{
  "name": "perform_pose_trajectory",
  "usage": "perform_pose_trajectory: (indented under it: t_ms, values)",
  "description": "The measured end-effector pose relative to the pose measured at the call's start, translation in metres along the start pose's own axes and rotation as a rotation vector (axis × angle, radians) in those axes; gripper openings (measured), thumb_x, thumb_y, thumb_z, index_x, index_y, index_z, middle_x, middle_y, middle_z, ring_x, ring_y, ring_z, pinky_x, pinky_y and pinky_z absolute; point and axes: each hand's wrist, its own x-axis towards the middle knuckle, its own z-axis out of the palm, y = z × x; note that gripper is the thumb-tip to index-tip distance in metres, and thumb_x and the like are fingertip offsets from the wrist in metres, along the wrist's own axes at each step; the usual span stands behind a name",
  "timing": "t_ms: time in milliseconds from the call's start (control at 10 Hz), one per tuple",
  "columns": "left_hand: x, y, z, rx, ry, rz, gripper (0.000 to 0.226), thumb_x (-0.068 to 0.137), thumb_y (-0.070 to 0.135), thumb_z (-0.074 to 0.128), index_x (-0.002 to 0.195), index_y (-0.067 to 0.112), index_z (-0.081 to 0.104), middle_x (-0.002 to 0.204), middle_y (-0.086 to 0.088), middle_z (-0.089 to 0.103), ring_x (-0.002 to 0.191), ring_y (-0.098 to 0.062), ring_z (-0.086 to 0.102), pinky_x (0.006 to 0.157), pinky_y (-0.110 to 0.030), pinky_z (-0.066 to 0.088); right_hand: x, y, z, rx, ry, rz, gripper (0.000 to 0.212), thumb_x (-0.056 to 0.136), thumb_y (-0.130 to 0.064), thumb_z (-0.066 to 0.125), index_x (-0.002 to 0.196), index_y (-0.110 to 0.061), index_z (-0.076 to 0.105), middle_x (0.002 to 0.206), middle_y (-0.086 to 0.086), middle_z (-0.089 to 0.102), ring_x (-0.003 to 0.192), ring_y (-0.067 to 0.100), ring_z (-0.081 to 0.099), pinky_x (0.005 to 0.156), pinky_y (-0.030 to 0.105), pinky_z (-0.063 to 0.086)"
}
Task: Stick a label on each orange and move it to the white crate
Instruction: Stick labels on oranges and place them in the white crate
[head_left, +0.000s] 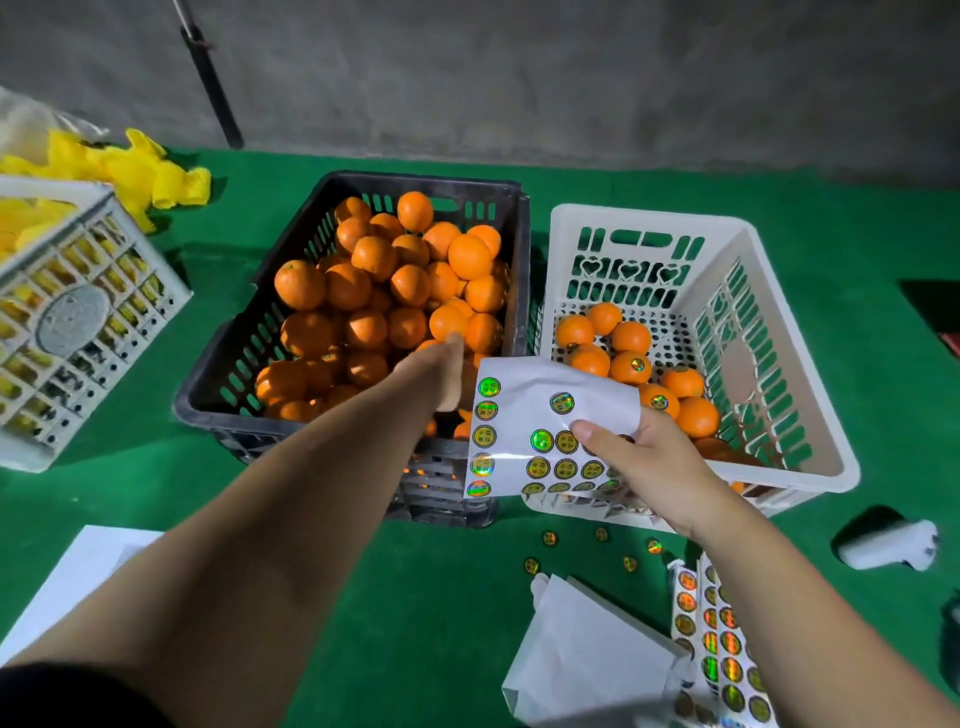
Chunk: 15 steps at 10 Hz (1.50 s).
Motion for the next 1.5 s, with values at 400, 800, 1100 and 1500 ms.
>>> perform_pose_trajectory:
  t_ms: [400,800,1100,1500]
  values:
    - [-0.124,-0.068,-0.006,-0.918,-0.278,0.634,0.068,0.077,0.065,0.083,0.134,0.030,0.070,0.150,0.008,0.062,0.144,-0.011,0.052,0.124,-0.035,0.034,-0.014,-0.015,-0.001,0.195,0.089,0.006,0.048,0.087,-0.030,0.073,0.134,-0.025,0.067,0.133,-0.005,0.073,0.126,0.020,0.066,0.112,0.047,0.049]
    - [-0.162,-0.126,0.041,-1.043,-0.584,0.624,0.077,0.079,0.052,0.088,0.121,0.009,0.040,0.117,0.001,0.065,0.111,-0.012,0.064,0.095,-0.025,0.052,-0.069,-0.046,0.039,-0.267,0.282,-0.154,0.098,0.083,-0.035,0.088,0.155,-0.044,0.022,0.135,-0.028,0.049,0.128,-0.005,0.048,0.103,0.018,0.040]
    - [-0.183,-0.115,0.052,-1.036,-0.569,0.612,0.087,0.063,0.055,0.097,0.113,0.011,0.042,0.126,-0.022,0.052,0.122,-0.045,0.052,0.109,-0.061,0.038,-0.085,-0.034,0.058,-0.339,0.240,-0.343,0.025,0.101,-0.024,0.068,0.126,-0.024,0.072,0.120,-0.013,0.069,0.116,0.016,0.062,0.098,0.040,0.050]
    - [-0.185,-0.110,0.050,-1.079,-0.573,0.546,0.063,0.095,0.058,0.069,0.149,0.028,0.059,0.155,-0.004,0.057,0.144,-0.024,0.053,0.112,-0.038,0.050,-0.090,-0.030,0.052,0.099,0.251,-0.203,0.023,0.089,-0.010,0.079,0.103,-0.028,0.076,0.091,-0.008,0.078,0.089,0.007,0.072,0.085,0.018,0.054]
